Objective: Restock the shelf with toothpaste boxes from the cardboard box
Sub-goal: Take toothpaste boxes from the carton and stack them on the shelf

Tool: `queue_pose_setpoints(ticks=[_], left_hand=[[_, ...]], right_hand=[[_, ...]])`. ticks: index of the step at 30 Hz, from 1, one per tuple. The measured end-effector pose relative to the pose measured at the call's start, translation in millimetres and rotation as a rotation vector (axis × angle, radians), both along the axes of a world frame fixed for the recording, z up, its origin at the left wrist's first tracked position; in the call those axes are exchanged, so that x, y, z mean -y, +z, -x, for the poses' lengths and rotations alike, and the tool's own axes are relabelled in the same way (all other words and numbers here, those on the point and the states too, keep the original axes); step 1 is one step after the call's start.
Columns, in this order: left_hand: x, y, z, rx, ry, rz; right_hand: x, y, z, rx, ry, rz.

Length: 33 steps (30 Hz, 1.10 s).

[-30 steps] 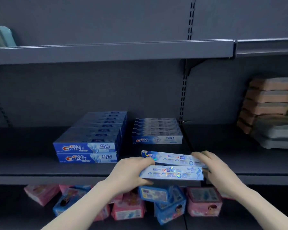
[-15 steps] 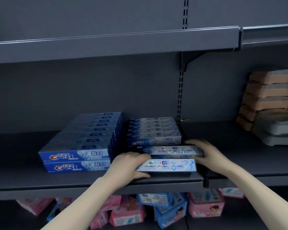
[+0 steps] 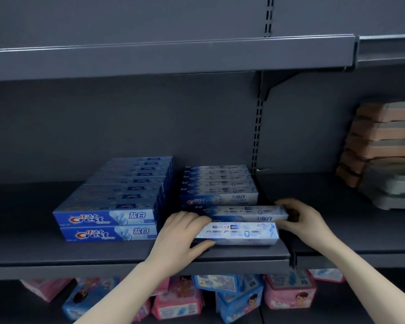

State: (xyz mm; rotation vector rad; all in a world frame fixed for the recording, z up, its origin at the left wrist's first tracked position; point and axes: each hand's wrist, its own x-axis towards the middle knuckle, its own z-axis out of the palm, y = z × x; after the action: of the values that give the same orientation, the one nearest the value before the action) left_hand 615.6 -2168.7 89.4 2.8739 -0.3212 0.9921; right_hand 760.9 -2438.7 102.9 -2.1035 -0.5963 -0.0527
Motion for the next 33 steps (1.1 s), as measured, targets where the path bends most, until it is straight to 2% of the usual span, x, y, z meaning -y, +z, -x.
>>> queue_pose_setpoints(ticks=[5, 16, 25, 33], left_hand=[[-2.9, -10.8, 3.1, 0.004, 0.003, 0.163], [-4.2, -11.7, 5.1, 0.007, 0.044, 0.223], [-4.5, -10.5, 3.5, -0.136, 0.151, 0.367], [-4.0, -10.0, 2.9, -0.178, 0.162, 0.409]], right_hand=[[-4.2, 3.5, -1.3, -0.042, 0.012, 0.003], [-23.6, 6.1, -5.4, 0.006, 0.053, 0.061], [-42.8, 13.1, -14.7, 0.077, 0.023, 0.183], [-57.6, 11.4, -21.1, 0.117, -0.013, 0.15]])
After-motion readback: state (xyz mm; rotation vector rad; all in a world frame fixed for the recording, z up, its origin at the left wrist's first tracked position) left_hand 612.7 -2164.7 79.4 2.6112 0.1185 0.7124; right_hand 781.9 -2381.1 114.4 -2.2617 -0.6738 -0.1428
